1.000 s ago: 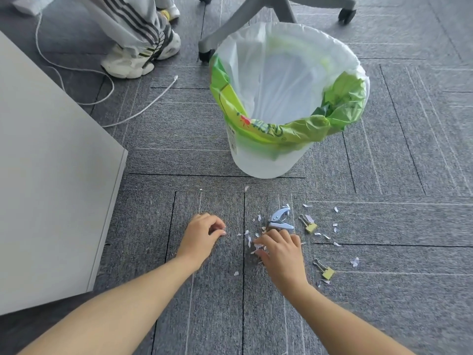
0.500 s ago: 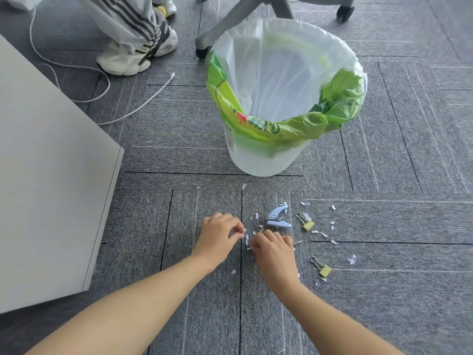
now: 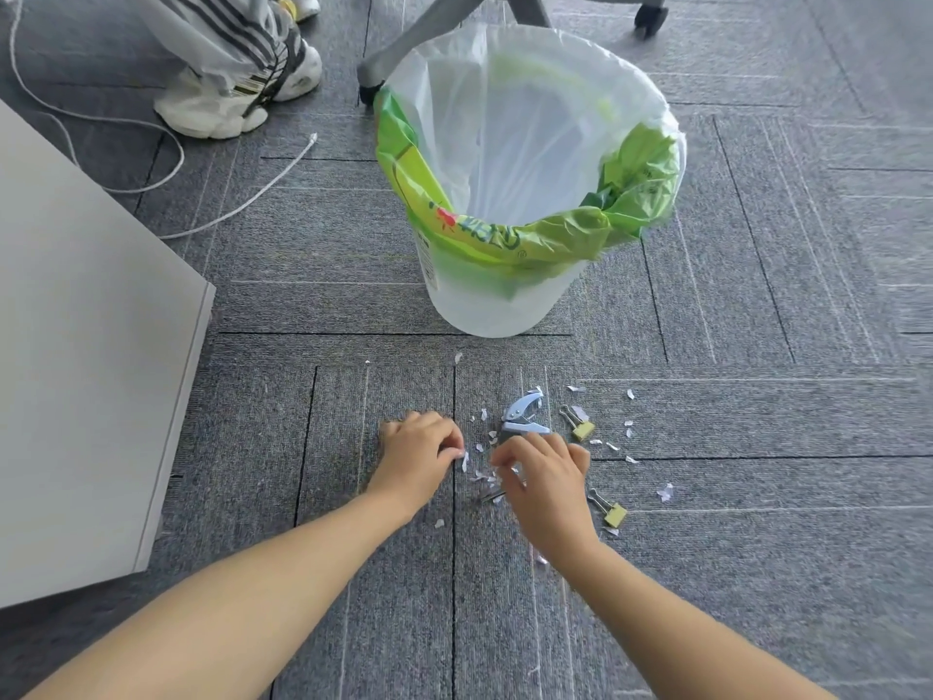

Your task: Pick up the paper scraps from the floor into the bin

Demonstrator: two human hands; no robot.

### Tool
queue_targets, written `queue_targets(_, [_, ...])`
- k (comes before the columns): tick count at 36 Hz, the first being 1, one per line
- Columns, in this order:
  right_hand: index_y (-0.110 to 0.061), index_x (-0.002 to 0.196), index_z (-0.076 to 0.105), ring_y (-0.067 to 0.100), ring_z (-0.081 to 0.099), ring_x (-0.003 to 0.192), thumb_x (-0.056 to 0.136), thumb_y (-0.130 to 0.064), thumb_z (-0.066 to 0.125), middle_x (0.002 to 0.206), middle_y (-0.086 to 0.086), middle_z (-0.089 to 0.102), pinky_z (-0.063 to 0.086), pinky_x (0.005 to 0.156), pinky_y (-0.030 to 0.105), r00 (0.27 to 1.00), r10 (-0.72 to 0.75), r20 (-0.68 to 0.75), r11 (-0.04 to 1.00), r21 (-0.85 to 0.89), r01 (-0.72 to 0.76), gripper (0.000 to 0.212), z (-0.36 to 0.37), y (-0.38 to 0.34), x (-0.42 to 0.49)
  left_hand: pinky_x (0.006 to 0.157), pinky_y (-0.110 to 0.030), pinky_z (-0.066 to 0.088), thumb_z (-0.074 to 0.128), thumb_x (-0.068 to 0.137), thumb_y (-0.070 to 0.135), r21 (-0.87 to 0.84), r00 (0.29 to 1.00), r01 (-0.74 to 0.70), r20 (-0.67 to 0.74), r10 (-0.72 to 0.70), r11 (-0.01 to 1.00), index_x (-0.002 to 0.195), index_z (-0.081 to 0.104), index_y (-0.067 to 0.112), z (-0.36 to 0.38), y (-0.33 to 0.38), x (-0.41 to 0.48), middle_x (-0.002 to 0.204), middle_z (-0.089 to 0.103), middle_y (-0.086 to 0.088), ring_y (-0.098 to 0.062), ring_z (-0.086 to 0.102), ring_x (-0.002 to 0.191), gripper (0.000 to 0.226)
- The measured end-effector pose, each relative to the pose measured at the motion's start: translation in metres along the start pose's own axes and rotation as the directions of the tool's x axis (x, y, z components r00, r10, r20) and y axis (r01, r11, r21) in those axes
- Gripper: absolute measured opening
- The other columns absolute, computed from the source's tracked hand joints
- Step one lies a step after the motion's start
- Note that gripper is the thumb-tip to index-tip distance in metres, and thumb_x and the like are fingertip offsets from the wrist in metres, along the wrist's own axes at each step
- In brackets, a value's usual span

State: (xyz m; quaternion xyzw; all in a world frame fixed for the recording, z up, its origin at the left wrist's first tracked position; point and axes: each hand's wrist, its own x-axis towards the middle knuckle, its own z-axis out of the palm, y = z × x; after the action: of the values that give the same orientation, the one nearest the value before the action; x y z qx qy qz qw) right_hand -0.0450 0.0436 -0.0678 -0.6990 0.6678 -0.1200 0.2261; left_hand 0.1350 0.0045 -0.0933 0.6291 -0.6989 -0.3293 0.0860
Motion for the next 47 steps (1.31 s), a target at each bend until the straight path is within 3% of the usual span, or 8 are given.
queue_targets(7, [-0.037,0.089,0.059,0.006,0.047,0.093,0.088,-0.03,0.064,0.091,-0.021,0.059,0.023,0.084,0.03,0.999,-0.025,-0.029,0.999,0.025,0.026,0.008,-0.014,0.0,-0.003,0.086,-0.026,0.016,0.058,0.093,0.036,-0.055,1.0,-0.026,-0.005,0.026,0.998,0.083,0.057,0.034,0.003,0.008,-0.016,0.091,0.055,0.019,-0.005,0.045,0.095,0.01])
queue_targets(18, [-0.034,0.086,0.06,0.007,0.05,0.089,0.084,-0.026,0.068,0.087,-0.021,0.06,0.021,0.082,0.028,0.999,0.004,-0.046,0.998,0.064,-0.002,0.011,-0.019,0.004,-0.014,0.092,-0.031,0.031,0.065,0.088,0.033,-0.082,1.0,0.017,0.02,-0.015,0.997,0.084,0.058,0.03,0.012,0.016,-0.011,0.09,0.054,0.019,-0.008,0.045,0.095,0.008])
queue_targets(26, [-0.037,0.085,0.059,0.004,0.049,0.088,0.086,-0.029,0.067,0.087,-0.023,0.059,0.021,0.083,0.029,0.998,0.038,-0.049,0.997,0.074,-0.035,0.011,-0.024,0.007,-0.019,0.09,-0.03,0.033,0.067,0.087,0.03,-0.093,1.0,-0.019,0.015,0.021,0.995,0.094,0.06,0.03,0.013,0.015,-0.008,0.089,0.058,0.019,-0.007,0.05,0.092,0.01])
queue_targets(40, [-0.036,0.086,0.059,0.004,0.048,0.087,0.086,-0.026,0.068,0.085,-0.025,0.056,0.023,0.084,0.029,0.997,0.036,-0.061,0.997,0.074,-0.032,0.013,-0.041,0.001,-0.025,0.092,-0.028,0.029,0.059,0.093,0.033,0.148,0.996,-0.078,0.044,0.072,0.986,0.097,0.063,0.025,0.012,0.025,-0.004,0.097,0.061,0.013,-0.009,0.045,0.096,0.009])
queue_targets(47, [-0.035,0.086,0.06,0.0,0.048,0.087,0.087,-0.028,0.066,0.085,-0.023,0.058,0.023,0.085,0.027,0.995,0.06,-0.079,0.994,0.1,-0.052,0.009,-0.053,-0.007,-0.024,0.1,-0.033,0.033,0.055,0.095,0.027,0.051,0.997,0.038,0.065,-0.041,0.998,0.09,0.061,0.023,0.008,0.032,-0.01,0.095,0.061,0.011,-0.011,0.047,0.095,0.009])
